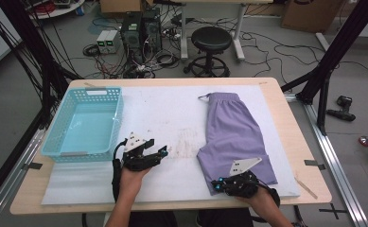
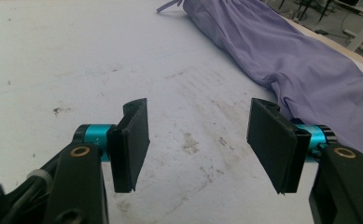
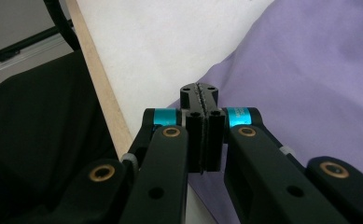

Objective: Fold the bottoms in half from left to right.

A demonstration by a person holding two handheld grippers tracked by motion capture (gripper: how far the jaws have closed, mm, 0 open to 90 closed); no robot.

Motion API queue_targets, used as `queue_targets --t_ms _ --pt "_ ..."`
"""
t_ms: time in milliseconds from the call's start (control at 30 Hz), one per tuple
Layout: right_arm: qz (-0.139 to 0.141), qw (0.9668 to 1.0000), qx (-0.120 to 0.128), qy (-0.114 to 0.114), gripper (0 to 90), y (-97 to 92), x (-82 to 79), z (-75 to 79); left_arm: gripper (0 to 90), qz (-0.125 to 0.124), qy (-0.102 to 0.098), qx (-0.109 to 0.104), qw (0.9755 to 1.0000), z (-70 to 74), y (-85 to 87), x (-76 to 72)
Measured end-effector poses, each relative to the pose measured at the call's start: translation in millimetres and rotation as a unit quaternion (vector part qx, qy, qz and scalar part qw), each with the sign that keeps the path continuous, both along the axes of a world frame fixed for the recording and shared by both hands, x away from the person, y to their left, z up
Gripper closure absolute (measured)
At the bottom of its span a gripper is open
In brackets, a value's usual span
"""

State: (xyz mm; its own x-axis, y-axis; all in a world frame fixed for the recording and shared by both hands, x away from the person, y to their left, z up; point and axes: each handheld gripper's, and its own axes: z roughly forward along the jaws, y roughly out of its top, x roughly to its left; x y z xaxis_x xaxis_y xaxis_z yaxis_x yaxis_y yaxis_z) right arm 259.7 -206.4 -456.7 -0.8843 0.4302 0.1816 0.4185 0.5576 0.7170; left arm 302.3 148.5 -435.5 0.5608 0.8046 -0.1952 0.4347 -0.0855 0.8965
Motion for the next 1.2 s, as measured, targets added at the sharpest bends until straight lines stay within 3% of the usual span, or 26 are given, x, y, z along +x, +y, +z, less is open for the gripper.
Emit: queue_targets --t_ms 100,167,200,300,333,400,467,500,567,600,733,833,933,1000,1033,1100,1133,1200 --pt "0.009 0.9999 0.001 0.006 87.4 -0.2 0.1 0.6 38.8 -0.001 0.000 -0.002 1.0000 0.2 -1.6 0.5" --pt "0.019 0.9992 0.022 0.026 84.0 -2.4 -0.2 2.1 38.8 -0.002 -0.001 -0.004 1.0000 0.5 -2.0 0.7" --pt "0.017 0.9994 0.026 0.017 80.1 -4.3 -0.4 3.7 38.7 -0.003 -0.001 -0.003 1.0000 0.4 -2.1 0.9" --pt "-0.034 0.9983 0.046 -0.003 73.3 -21.8 4.2 12.4 38.4 -0.003 0.000 -0.004 1.0000 0.0 -2.2 1.7" --pt "-0.069 0.9959 0.057 -0.012 72.0 -32.4 7.2 15.9 38.3 -0.003 0.000 -0.004 1.0000 0.3 -2.4 1.5" --pt "-0.148 0.9863 0.066 -0.031 71.1 -58.6 12.9 21.8 38.3 -0.006 -0.002 -0.004 1.0000 0.9 -2.9 1.4" --pt "-0.224 0.9720 0.047 -0.053 70.8 -88.7 16.8 24.5 38.2 -0.007 -0.003 -0.005 1.0000 1.4 -3.5 1.5" --pt "-0.251 0.9654 0.037 -0.060 70.9 -100.6 17.2 24.7 38.2 -0.008 -0.003 -0.007 0.9999 1.3 -4.2 1.6" --pt "-0.288 0.9555 0.021 -0.061 71.9 -122.3 16.9 22.1 38.3 -0.010 -0.003 -0.006 0.9999 1.2 -6.1 2.4" --pt "-0.298 0.9531 0.019 -0.050 72.0 -130.5 16.3 19.7 38.2 -0.010 -0.003 -0.006 0.9999 0.9 -6.8 2.8" --pt "-0.313 0.9495 -0.005 -0.028 74.6 -144.8 12.2 7.1 38.2 -0.012 -0.001 -0.007 0.9999 -0.2 -10.7 4.7" --pt "-0.311 0.9497 -0.023 -0.022 86.5 -146.1 10.5 1.9 38.2 -0.017 -0.001 -0.006 0.9998 -0.5 -15.1 5.5" --pt "-0.313 0.9489 -0.037 -0.016 88.3 -146.1 6.6 4.2 38.3 -0.021 0.001 -0.008 0.9997 -0.8 -18.6 6.4" --pt "-0.312 0.9492 -0.036 -0.014 81.4 -147.3 4.4 6.0 38.2 -0.025 0.003 -0.008 0.9997 -1.6 -20.8 7.3" --pt "-0.318 0.9474 -0.032 -0.013 79.6 -148.4 3.4 7.1 38.3 -0.029 0.004 -0.011 0.9995 -2.1 -22.5 8.5" --pt "-0.329 0.9441 -0.001 -0.020 76.2 -153.9 1.5 11.3 37.8 -0.033 0.006 -0.018 0.9993 -2.5 -27.7 11.0" --pt "-0.337 0.9413 0.003 -0.022 72.8 -155.7 1.7 12.7 37.2 -0.037 0.009 -0.020 0.9991 -2.8 -30.8 13.1" --pt "-0.344 0.9387 0.001 -0.019 66.3 -158.1 3.8 11.7 35.9 -0.047 0.019 -0.033 0.9982 -3.4 -38.7 17.5"
